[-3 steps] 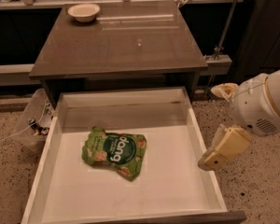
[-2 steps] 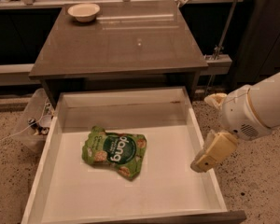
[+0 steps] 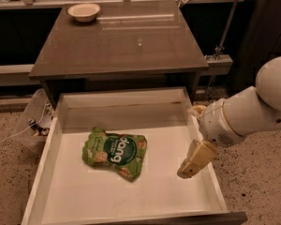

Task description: Pick green rice chip bag from top drawer and place on counter

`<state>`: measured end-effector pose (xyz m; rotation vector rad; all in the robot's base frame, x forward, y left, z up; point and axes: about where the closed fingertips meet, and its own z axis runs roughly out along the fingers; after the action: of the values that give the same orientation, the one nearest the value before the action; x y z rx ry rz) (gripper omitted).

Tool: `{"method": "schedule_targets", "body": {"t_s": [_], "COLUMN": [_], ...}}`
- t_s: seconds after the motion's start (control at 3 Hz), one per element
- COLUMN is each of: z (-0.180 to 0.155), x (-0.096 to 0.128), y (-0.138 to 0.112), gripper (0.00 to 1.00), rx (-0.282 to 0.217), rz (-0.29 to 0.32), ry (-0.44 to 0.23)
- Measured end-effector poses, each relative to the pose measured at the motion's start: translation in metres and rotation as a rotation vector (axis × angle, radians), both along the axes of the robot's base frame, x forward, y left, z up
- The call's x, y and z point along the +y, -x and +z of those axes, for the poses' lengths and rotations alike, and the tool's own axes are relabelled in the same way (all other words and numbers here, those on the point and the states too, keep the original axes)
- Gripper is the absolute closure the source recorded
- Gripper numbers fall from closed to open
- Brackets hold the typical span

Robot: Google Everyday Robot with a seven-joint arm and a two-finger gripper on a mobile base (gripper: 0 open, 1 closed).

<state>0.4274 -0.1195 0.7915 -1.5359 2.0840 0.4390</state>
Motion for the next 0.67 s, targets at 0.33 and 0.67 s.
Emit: {"method": "schedule_targets", "body": {"t_s": [0.33, 0.67], "z": [0.0, -0.002], "x": [0.0, 0.015], "y": [0.0, 0.0], "gripper": [0.0, 0.0], "rx": [-0.002, -0.004], "rz": [0.003, 0.03], "ry": [0.001, 0.008]}}
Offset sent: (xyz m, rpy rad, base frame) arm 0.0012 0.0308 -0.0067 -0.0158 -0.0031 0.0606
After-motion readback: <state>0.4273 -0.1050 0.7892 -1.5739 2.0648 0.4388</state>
